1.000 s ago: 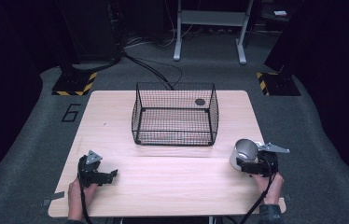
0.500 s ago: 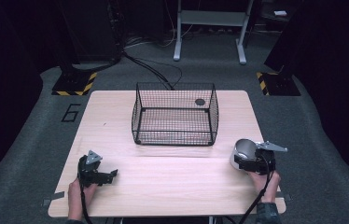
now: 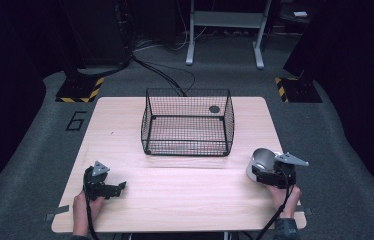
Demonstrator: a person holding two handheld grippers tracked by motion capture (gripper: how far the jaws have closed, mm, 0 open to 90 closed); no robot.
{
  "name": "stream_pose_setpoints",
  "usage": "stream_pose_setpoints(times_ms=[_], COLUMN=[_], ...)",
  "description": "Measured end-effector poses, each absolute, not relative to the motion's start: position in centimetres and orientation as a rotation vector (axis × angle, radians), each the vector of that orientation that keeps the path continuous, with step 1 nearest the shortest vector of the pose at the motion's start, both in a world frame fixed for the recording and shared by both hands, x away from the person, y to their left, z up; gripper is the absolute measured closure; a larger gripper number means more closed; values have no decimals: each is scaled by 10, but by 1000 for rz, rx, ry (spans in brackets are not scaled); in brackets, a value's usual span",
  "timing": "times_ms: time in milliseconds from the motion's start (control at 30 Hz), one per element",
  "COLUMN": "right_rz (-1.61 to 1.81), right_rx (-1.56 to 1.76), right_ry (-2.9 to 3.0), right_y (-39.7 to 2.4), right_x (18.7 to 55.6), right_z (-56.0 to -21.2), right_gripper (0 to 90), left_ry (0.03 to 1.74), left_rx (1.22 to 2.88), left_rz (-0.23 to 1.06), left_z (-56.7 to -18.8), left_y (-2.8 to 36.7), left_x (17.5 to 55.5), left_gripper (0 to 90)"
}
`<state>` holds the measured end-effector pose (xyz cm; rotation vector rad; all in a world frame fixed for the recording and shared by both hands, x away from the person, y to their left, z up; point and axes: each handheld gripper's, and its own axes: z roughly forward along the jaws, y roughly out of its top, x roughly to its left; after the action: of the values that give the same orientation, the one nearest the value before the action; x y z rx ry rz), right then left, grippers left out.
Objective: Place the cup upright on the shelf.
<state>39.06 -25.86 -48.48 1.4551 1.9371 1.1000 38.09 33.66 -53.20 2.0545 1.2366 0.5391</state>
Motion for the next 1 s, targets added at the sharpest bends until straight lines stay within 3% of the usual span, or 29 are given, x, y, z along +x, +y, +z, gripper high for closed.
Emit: stream_pose_setpoints(times_ms=[1000], right_rz=[1163], right_rx=[1344], right_ry=[1866], right_y=[-254], right_x=[376], right_z=[-487], right_gripper=[76], left_ry=[1237], left_rx=[2053], left_rz=[540], left_z=[-532], left_y=[337], left_x=[381], left_gripper=[5])
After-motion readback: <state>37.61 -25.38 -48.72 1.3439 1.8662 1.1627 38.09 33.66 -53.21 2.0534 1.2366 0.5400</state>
